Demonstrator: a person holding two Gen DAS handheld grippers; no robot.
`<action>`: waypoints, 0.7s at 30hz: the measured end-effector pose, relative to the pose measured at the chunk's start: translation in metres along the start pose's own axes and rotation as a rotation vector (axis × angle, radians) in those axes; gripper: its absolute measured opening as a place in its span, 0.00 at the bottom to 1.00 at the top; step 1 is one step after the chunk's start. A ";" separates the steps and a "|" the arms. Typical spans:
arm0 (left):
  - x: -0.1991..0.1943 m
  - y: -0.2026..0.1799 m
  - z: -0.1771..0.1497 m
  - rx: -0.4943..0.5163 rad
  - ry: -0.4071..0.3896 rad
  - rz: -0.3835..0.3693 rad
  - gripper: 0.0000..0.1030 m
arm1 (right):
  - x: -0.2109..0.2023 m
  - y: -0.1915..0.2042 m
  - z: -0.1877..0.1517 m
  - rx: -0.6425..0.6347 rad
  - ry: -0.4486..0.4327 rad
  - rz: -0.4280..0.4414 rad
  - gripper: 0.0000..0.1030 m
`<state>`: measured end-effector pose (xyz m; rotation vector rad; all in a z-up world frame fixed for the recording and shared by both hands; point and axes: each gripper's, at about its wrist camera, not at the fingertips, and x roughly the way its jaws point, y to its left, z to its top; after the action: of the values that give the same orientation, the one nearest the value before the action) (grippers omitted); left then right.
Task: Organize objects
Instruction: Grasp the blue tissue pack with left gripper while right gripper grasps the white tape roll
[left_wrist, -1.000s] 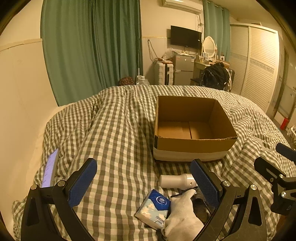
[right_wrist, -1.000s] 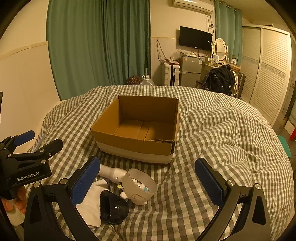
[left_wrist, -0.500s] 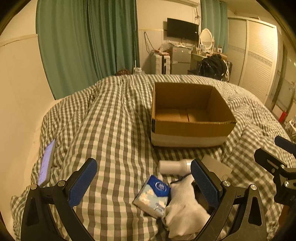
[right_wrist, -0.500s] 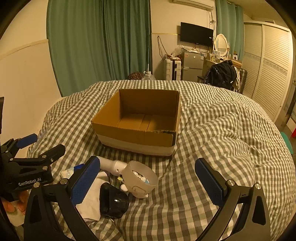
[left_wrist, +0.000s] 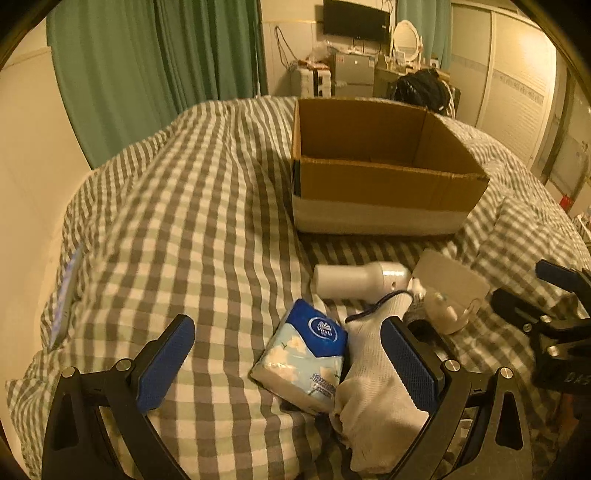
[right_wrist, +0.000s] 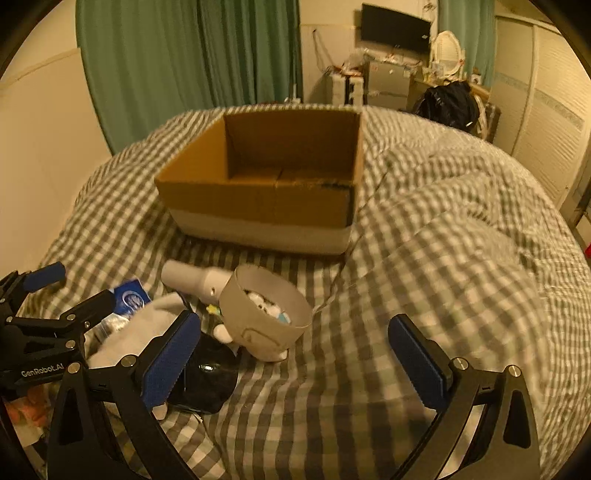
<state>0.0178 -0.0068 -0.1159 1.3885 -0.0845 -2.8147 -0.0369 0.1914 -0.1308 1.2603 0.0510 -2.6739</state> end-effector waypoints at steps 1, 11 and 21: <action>0.004 0.000 -0.001 0.003 0.015 -0.008 1.00 | 0.006 0.002 0.000 -0.008 0.014 0.005 0.98; 0.020 -0.015 -0.009 0.072 0.056 -0.057 0.87 | 0.054 0.010 0.004 -0.046 0.112 0.055 0.76; 0.000 -0.034 -0.006 0.152 0.020 -0.066 0.53 | 0.037 0.017 -0.002 -0.078 0.081 0.123 0.22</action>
<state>0.0228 0.0272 -0.1210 1.4746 -0.2631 -2.9014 -0.0555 0.1696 -0.1592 1.3028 0.0845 -2.4921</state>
